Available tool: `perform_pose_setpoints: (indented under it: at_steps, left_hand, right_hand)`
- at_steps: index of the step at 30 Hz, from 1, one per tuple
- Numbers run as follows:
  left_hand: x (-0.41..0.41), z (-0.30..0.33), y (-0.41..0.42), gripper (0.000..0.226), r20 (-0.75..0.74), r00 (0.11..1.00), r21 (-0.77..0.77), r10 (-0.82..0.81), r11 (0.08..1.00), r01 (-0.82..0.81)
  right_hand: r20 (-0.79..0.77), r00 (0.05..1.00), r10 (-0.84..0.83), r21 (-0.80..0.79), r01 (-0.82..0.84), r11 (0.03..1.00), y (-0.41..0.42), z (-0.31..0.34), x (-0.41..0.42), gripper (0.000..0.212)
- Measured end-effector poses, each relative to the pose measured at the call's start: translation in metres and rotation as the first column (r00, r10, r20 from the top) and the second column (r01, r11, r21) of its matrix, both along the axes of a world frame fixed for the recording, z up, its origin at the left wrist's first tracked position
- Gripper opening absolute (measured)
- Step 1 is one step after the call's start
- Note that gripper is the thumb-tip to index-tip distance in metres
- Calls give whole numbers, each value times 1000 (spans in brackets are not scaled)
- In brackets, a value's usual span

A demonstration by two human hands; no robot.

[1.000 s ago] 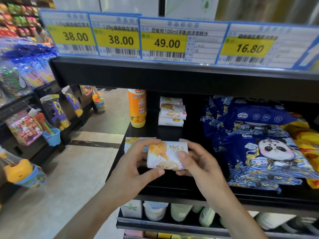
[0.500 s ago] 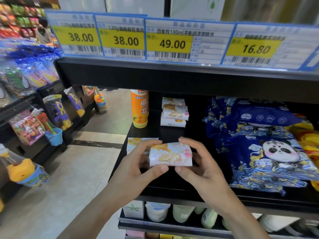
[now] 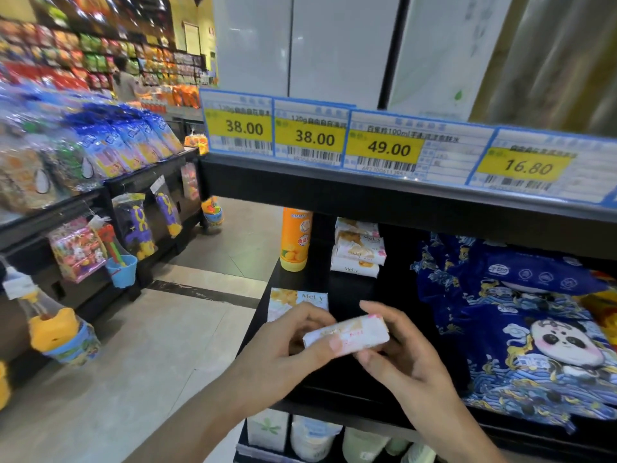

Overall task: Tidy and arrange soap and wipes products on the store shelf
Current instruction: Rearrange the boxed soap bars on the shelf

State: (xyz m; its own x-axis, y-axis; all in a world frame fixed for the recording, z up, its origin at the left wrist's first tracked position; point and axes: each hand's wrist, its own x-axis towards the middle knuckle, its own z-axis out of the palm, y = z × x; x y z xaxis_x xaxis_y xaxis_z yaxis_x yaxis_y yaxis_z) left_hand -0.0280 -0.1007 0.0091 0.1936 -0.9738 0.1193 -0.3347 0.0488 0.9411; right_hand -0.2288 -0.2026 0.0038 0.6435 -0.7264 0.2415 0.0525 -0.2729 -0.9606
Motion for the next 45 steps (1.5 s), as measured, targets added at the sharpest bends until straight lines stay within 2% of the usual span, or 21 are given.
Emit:
perform_pose_setpoints:
  at_steps: [4,8,10,13,16,20,24,26,29,32,36,41,45]
  left_hand:
    - [12,1,11,61,-74,997,45,-28,998,32]
    - [23,3,24,67,-154,984,-23,93,995,-98]
    - [28,3,31,64,-166,977,-46,135,989,-144]
    - [37,4,39,62,-214,959,-60,187,977,-204]
    - [43,3,45,64,-274,941,-60,199,973,-223]
    - [52,-1,48,70,-299,935,-44,194,975,-216]
    - [54,-1,45,68,-335,927,-49,170,979,-198]
    - [53,-1,40,62,-342,928,-61,147,982,-178]
    - [46,-1,35,58,-358,927,-83,115,985,-154]
    - [29,1,35,59,-376,924,-102,77,987,-124]
    - [-17,6,45,44,-360,933,-140,-20,990,-33]
    - [-122,-12,70,39,-342,933,-155,-108,986,57]
    - [-234,-30,85,36,-335,916,-118,-222,974,193]
  right_hand:
    - [-18,999,-27,-49,26,998,8,4,14,56]
    - [-118,983,-139,-236,108,966,2,9,33,66]
    - [-214,953,-212,-403,112,908,-6,14,43,66]
    - [-422,882,-211,-573,-79,816,-14,23,64,64]
    - [-624,764,-165,-533,-261,805,-20,28,86,78]
    - [-704,681,-199,-541,-333,773,-19,30,97,74]
    - [-692,676,-253,-484,-175,857,-11,33,91,73]
    - [-617,743,-259,-381,6,924,-1,36,86,72]
    - [-433,843,-318,-203,253,946,26,39,66,68]
    - [-308,898,-313,0,329,944,55,44,31,68]
    - [-203,916,-346,149,378,914,94,46,-27,64]
    - [-121,887,-446,170,461,871,154,28,-136,72]
    - [-128,821,-556,243,569,785,199,2,-249,80]
